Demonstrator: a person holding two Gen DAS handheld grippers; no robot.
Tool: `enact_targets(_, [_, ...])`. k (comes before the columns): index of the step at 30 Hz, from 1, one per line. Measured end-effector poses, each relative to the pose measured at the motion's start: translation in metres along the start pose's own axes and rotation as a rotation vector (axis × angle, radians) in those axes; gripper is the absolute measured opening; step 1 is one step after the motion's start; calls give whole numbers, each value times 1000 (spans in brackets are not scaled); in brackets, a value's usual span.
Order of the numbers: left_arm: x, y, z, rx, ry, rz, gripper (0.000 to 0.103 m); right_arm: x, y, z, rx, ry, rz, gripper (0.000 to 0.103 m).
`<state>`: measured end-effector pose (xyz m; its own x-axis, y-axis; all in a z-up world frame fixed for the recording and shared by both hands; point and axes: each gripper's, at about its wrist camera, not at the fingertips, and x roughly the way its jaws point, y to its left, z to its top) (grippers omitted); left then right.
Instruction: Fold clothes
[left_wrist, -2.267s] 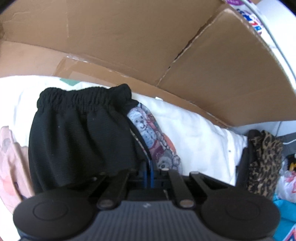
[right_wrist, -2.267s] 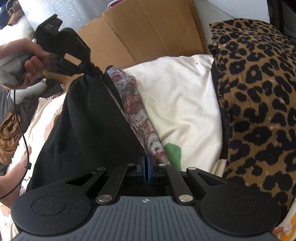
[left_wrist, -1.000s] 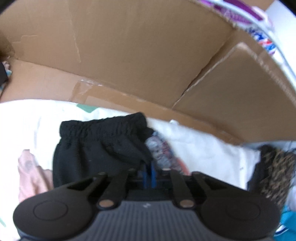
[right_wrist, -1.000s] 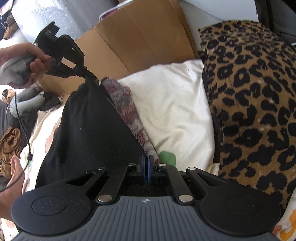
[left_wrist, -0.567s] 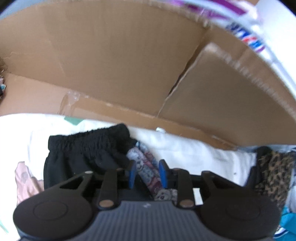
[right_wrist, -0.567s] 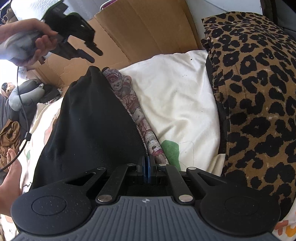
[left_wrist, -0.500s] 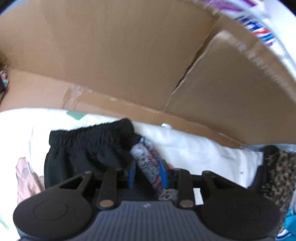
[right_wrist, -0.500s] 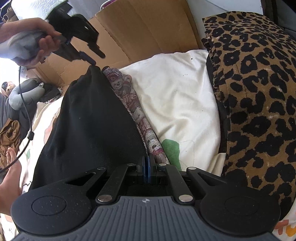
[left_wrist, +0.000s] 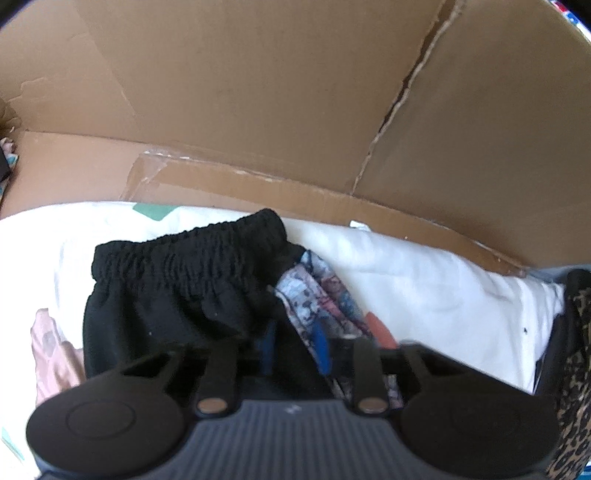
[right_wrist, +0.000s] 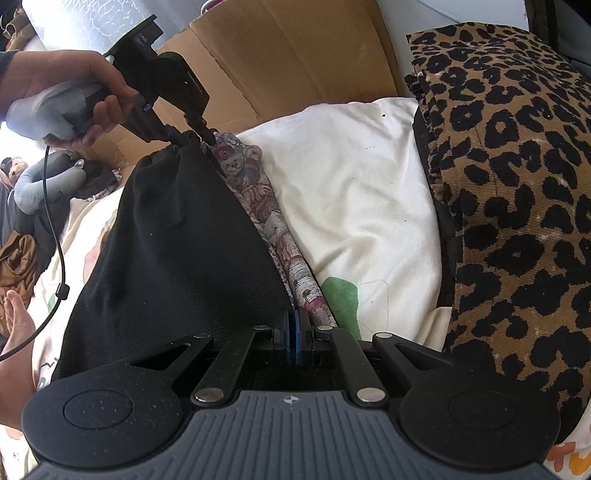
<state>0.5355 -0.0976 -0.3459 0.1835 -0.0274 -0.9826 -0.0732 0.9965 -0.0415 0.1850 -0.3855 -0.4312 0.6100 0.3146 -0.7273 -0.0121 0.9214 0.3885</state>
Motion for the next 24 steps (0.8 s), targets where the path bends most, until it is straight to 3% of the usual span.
enact_targets(2, [-2, 1, -1, 4, -9, -7, 3, 0, 0, 0, 0, 1, 1, 0])
enact_targets(13, [-36, 6, 12, -22, -65, -108, 2, -9, -6, 4, 53, -51, 15, 0])
enact_targets(24, [-10, -5, 17, -48, -61, -156, 2, -7, -20, 1, 119, -35, -19, 0])
